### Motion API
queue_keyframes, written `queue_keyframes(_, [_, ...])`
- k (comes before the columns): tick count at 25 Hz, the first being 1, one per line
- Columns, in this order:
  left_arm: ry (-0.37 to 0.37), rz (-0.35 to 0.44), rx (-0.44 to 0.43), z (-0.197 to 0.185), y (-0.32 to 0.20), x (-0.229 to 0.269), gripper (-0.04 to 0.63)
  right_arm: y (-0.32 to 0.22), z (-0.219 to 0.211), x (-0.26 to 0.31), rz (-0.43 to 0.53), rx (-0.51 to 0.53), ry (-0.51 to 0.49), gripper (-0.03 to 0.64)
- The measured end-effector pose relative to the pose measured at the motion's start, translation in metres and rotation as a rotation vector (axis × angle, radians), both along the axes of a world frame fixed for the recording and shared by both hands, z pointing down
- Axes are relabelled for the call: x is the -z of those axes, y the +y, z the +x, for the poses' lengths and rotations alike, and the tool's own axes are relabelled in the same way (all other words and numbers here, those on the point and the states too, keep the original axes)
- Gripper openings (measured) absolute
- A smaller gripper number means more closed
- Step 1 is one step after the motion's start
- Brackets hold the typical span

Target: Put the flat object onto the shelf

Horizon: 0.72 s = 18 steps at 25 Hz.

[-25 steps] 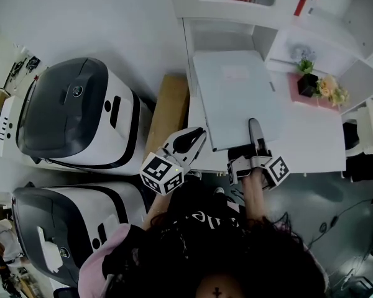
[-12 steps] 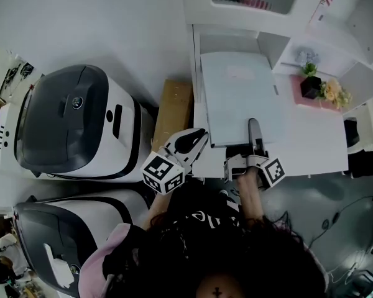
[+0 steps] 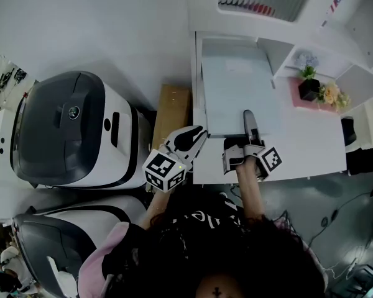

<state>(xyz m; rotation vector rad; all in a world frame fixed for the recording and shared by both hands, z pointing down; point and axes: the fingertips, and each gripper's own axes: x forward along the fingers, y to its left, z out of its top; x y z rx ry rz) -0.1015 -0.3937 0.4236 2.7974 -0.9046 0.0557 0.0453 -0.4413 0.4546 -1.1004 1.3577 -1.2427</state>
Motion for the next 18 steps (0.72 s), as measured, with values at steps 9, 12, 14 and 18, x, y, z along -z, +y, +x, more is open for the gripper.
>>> queue_keyframes(9, [-0.08,-0.02,0.03,-0.009,-0.036,-0.018,0.224,-0.05,-0.002,-0.002,-0.022,0.039,0.025,0.316])
queue_keyframes(12, [-0.088,0.001,0.02,0.0,-0.045,-0.016,0.226,-0.064,-0.003,-0.002,-0.025,0.051,0.033,0.316])
queue_keyframes(14, [-0.102,0.03,0.025,0.006,-0.053,-0.013,0.236,-0.072,-0.004,-0.001,-0.025,0.063,0.04,0.316])
queue_keyframes(18, [-0.158,0.094,0.035,0.018,-0.074,-0.011,0.253,-0.086,-0.004,-0.002,-0.03,0.083,0.051,0.316])
